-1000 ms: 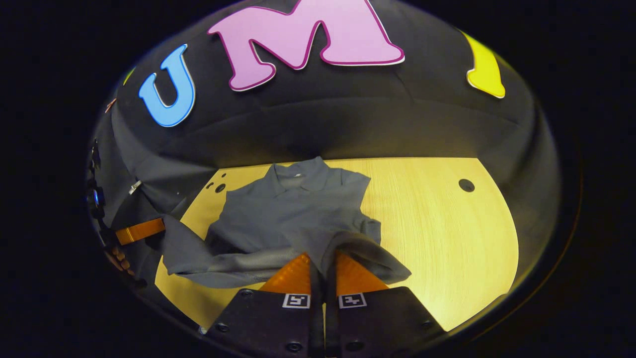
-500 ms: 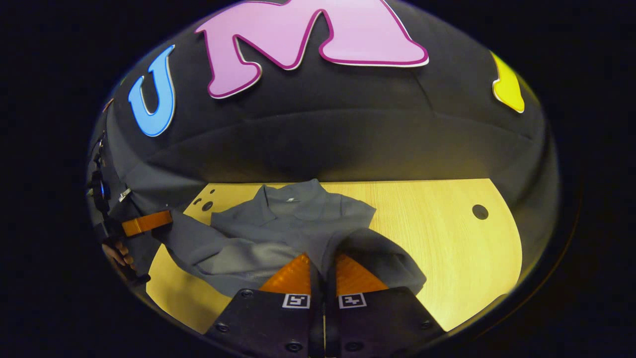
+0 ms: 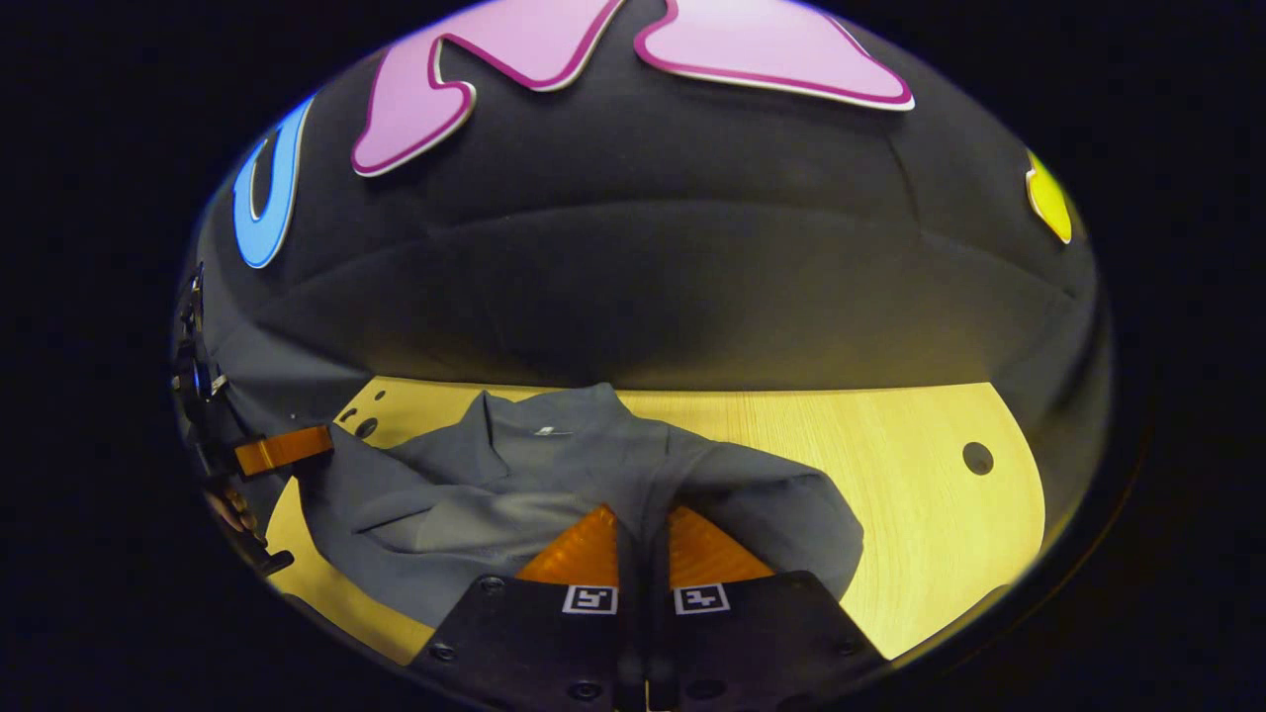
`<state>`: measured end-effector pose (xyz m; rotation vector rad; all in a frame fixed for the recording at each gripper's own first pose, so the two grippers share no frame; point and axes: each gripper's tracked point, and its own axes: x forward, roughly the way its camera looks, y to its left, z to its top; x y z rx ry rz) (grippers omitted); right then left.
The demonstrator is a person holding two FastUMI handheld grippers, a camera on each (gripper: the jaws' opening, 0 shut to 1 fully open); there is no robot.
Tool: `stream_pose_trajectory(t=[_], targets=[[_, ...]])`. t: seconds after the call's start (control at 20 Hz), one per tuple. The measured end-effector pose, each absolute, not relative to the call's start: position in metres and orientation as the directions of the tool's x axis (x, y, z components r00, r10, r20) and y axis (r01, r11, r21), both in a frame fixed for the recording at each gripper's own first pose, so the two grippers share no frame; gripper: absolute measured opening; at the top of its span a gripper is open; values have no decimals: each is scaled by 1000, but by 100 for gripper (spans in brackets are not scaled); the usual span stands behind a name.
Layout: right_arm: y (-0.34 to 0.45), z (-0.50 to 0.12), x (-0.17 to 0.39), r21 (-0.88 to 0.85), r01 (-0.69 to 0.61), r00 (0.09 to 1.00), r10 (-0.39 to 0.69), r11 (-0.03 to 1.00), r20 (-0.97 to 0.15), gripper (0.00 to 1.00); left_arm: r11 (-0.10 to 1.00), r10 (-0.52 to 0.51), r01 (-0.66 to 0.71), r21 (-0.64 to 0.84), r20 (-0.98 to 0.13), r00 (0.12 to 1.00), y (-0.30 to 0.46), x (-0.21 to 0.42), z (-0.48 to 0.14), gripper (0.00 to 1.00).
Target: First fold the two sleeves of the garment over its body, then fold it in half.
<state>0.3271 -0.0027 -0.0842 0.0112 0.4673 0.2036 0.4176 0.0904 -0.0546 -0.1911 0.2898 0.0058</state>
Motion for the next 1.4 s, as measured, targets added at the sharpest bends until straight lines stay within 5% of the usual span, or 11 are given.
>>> stream_pose_trajectory(t=[0.3, 0.35, 0.4, 0.45, 0.6, 0.65, 0.75, 0.8, 0.9, 1.15, 1.4], targets=[[-4, -109, 337, -8, -194, 867, 168, 981, -469, 17, 978, 64, -119, -173, -295, 953, 105, 439, -81, 17], [-5, -110, 335, -14, -196, 865, 166, 981, -474, 23, 978, 83, -136, -158, -301, 950, 108, 437, -82, 20], [-7, -107, 334, -22, -193, 869, 161, 981, -468, 25, 979, 95, -144, -146, -303, 948, 108, 435, -80, 36], [-9, -102, 332, -30, -194, 872, 159, 981, -462, 39, 980, 86, -135, -146, -300, 950, 104, 432, -76, 31], [-18, -81, 323, -35, -175, 890, 143, 984, -434, 58, 980, 94, -136, -146, -261, 961, 104, 412, -51, 68], [-21, -72, 320, -27, -165, 898, 138, 986, -418, 83, 981, 99, -136, -138, -246, 964, 106, 402, -42, 80], [-28, -54, 307, -10, -140, 912, 125, 990, -390, 91, 985, 104, -131, -114, -218, 970, 107, 380, -23, 86], [-29, -43, 299, -2, -134, 920, 123, 991, -373, 91, 987, 103, -124, -99, -196, 975, 108, 367, -11, 100], [-34, -23, 277, -6, -119, 935, 110, 993, -338, 100, 991, 106, -117, -67, -143, 984, 106, 334, 12, 96], [-44, 20, 205, -48, -73, 969, 59, 996, -239, 100, 990, 140, -140, 12, 9, 990, 111, 235, 63, 96], [-42, 44, 130, -71, -67, 979, 52, 995, -199, 100, 993, 113, -112, -39, 30, 993, 105, 146, 72, 96]])
